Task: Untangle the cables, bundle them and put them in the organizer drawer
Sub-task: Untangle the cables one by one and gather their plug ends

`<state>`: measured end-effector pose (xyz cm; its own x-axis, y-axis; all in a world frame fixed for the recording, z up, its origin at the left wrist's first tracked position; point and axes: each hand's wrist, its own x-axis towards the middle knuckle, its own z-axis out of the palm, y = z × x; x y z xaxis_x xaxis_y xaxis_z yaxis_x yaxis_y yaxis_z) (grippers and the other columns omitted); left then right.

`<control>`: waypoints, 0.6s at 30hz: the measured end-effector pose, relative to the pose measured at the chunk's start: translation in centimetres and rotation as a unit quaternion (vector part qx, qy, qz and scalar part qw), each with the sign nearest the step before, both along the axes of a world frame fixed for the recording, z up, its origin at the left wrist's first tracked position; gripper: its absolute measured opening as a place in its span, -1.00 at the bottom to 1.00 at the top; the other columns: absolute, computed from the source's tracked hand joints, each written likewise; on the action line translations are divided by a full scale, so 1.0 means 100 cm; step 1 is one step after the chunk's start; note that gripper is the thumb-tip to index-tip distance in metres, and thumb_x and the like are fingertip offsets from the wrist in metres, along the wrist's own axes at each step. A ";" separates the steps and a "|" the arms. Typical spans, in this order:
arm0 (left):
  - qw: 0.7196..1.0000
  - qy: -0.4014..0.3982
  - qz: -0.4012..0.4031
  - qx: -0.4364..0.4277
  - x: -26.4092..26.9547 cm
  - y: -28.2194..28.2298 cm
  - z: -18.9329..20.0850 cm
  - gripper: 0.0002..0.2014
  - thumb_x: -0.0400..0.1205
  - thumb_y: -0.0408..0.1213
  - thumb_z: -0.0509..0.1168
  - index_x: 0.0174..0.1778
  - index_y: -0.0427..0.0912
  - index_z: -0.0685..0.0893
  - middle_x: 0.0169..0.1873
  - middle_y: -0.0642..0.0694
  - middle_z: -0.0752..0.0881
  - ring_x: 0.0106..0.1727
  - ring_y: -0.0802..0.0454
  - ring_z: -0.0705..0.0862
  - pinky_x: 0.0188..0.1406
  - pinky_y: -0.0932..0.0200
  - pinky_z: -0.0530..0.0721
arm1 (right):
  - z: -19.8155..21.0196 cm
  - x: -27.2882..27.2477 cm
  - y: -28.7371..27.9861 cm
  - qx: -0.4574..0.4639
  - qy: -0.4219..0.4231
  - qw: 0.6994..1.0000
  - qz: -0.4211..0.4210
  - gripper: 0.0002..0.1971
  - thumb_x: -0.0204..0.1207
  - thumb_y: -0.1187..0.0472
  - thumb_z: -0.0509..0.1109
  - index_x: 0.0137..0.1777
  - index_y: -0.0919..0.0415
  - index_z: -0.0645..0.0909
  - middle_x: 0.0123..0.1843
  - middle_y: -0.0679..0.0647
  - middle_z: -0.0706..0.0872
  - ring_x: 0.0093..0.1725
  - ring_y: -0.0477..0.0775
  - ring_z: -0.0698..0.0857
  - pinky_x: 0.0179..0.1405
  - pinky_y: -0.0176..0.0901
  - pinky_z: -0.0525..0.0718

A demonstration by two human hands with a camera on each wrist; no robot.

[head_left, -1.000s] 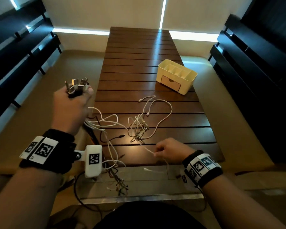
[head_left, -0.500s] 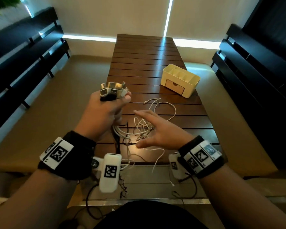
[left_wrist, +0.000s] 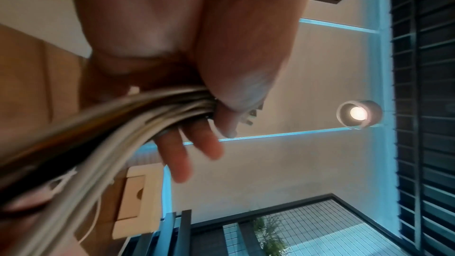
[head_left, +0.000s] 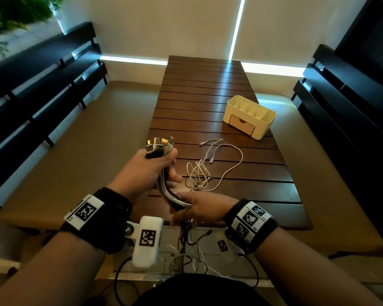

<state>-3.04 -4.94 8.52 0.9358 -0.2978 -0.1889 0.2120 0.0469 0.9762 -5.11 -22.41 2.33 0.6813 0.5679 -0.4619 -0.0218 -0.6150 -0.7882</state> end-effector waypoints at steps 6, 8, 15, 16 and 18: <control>0.996 0.005 0.051 -0.079 0.001 -0.005 -0.022 -0.76 0.57 -0.08 0.39 -0.11 -0.18 0.56 -0.57 0.00 0.40 -0.55 0.06 0.47 -0.38 0.06 0.62 | 0.003 0.012 -0.034 0.078 -0.009 0.992 -0.102 -0.12 0.43 0.05 0.62 0.67 -0.22 0.22 0.64 -0.12 0.42 0.62 -0.06 0.37 0.64 0.11 0.36; 0.994 -0.004 0.051 -0.100 0.003 -0.009 -0.023 -0.81 0.61 -0.10 0.37 -0.11 -0.13 0.56 -0.55 0.01 0.39 -0.54 0.08 0.44 -0.40 0.07 0.56 | 0.006 0.013 -0.035 0.162 -0.023 0.976 -0.140 -0.07 0.40 0.08 0.62 0.69 -0.18 0.17 0.62 -0.14 0.41 0.64 -0.10 0.35 0.63 0.00 0.29; 0.980 -0.045 0.035 -0.193 0.012 -0.038 0.000 -0.82 0.70 -0.20 0.30 -0.21 -0.11 0.52 -0.58 0.00 0.32 -0.60 0.13 0.38 -0.52 0.20 0.52 | -0.022 0.012 0.007 0.085 -0.086 0.987 -0.102 -0.84 0.57 0.01 0.49 -0.08 0.05 0.62 -0.19 -0.03 0.75 -0.18 -0.03 0.74 0.09 0.28 0.74; 0.979 -0.045 0.036 -0.194 0.013 -0.038 0.002 -0.80 0.71 -0.19 0.29 -0.22 -0.11 0.51 -0.59 0.01 0.32 -0.60 0.14 0.37 -0.53 0.20 0.52 | -0.027 0.010 0.009 0.098 -0.074 0.986 -0.108 -0.83 0.61 0.05 0.44 -0.17 0.06 0.58 -0.29 -0.01 0.72 -0.27 0.01 0.73 0.01 0.30 0.76; 0.978 -0.037 0.045 -0.199 0.015 -0.036 0.000 -0.80 0.69 -0.15 0.30 -0.20 -0.12 0.51 -0.59 0.02 0.33 -0.62 0.15 0.36 -0.56 0.22 0.52 | -0.029 0.012 0.007 0.099 -0.064 0.989 -0.094 -0.80 0.65 0.08 0.40 -0.22 0.03 0.54 -0.33 0.03 0.71 -0.31 0.08 0.73 -0.05 0.28 0.76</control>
